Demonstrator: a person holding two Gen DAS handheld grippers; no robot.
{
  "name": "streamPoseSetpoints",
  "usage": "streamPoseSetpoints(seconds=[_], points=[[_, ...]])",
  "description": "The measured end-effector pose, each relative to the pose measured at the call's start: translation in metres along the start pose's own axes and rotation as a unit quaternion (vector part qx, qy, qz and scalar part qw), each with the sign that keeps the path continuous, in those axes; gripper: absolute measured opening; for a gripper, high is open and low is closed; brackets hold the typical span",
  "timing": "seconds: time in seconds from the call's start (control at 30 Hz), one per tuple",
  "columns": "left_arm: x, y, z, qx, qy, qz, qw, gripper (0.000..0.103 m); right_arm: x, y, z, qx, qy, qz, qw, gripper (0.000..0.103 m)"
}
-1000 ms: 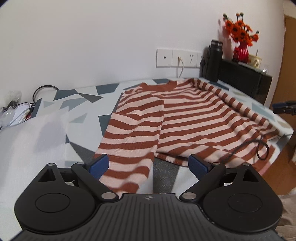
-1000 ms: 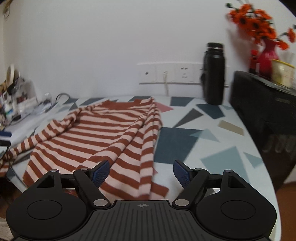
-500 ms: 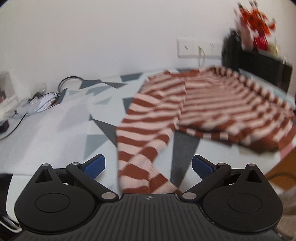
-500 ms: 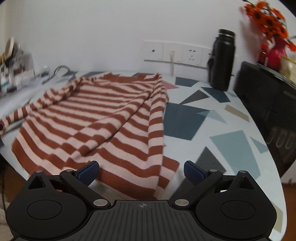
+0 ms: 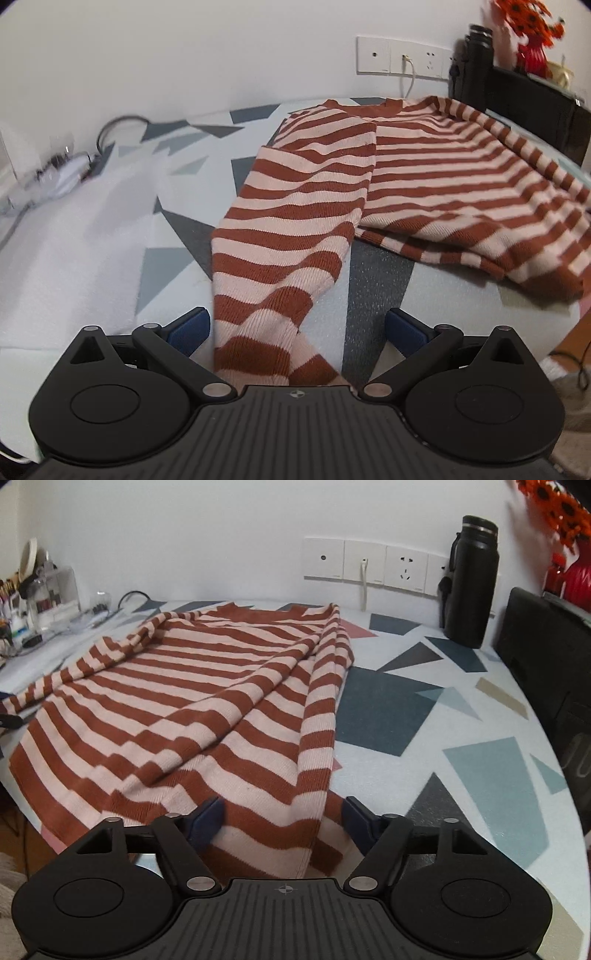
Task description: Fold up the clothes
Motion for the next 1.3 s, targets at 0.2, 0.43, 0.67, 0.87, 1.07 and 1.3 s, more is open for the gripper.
streamPoseSetpoints(seconds=[0.2, 0.43, 0.67, 0.87, 1.07, 1.3], points=[[0.001, -0.004, 0.013, -0.016, 0.013, -0.012, 0.9997, 0.042, 0.002, -0.007, 0.012, -0.008, 0.017, 0.024, 1.000, 0.017], [0.012, 0.002, 0.032, -0.034, 0.030, -0.025, 0.9987, 0.018, -0.023, 0.005, 0.048, -0.054, -0.005, 0.004, 0.998, 0.006], [0.042, 0.028, 0.088, -0.116, 0.063, -0.005, 0.9913, 0.018, -0.090, 0.005, 0.104, -0.107, -0.115, -0.050, 0.986, 0.006], [0.059, 0.019, 0.158, -0.181, 0.084, 0.015, 0.9797, 0.018, -0.124, -0.010, 0.155, -0.171, -0.222, -0.083, 0.956, 0.006], [0.052, -0.005, 0.219, -0.224, 0.069, 0.014, 0.9719, 0.018, -0.110, -0.032, 0.213, -0.229, -0.204, -0.082, 0.948, 0.006], [0.032, -0.071, 0.261, -0.221, 0.079, -0.055, 0.9706, 0.018, -0.062, -0.103, 0.268, -0.221, -0.140, -0.033, 0.965, 0.006]])
Point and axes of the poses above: each gripper's, at about its wrist camera, not at the fingertips, and y roughly against the way its jaws point, x to its left, z to its top, the point moved 2 cm from there along -y, roughly the way its jaws point, and after that the axes turned 6 degrees about -z, right-handed, at the moved point
